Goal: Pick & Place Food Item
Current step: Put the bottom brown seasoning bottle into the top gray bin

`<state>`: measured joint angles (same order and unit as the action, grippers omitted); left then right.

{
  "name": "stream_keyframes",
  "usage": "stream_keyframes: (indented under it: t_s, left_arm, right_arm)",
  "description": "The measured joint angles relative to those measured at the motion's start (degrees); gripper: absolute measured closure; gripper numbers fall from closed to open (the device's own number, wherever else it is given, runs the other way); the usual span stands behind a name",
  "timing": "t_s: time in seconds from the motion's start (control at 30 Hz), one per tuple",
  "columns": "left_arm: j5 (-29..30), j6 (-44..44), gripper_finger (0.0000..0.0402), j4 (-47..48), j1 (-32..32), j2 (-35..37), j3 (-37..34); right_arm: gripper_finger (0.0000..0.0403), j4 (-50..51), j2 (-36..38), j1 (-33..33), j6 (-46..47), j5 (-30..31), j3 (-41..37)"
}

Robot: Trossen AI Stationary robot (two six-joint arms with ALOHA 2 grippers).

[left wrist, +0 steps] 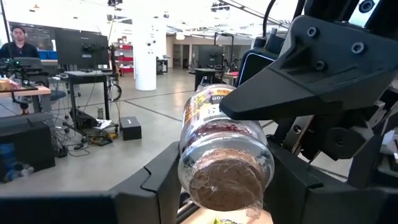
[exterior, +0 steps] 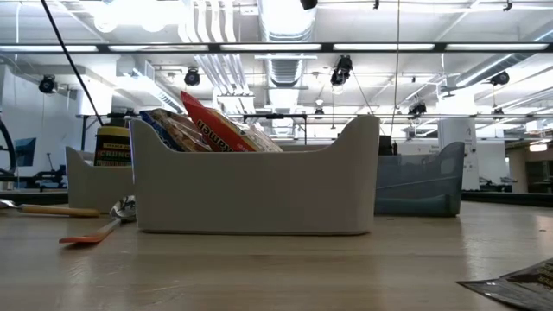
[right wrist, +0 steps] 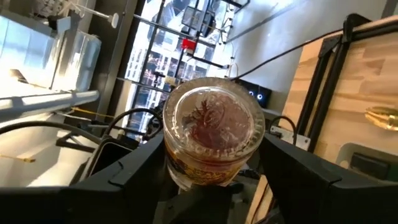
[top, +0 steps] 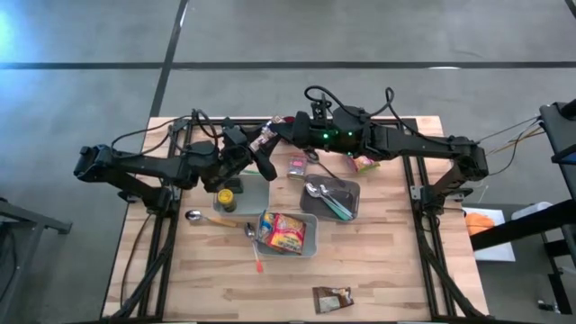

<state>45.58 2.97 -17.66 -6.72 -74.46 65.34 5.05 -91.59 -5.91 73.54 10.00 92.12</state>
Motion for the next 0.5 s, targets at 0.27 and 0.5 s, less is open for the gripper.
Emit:
stream_keyframes:
  t_s: [0.27, 0.5]
  left_arm:
    - [0.3, -0.7, 0.023, 0.7, 0.0, 1.4, 0.0]
    - [0.6, -4.5, 0.0232, 6.0, 0.0, 4.2, 0.2]
  right_arm:
    - [0.0114, -2.7, 0.0, -0.1, -4.4, -1.0, -0.1]
    - [0.0088, -2.1, 0.1, -0.1, -4.6, -1.0, -0.1]
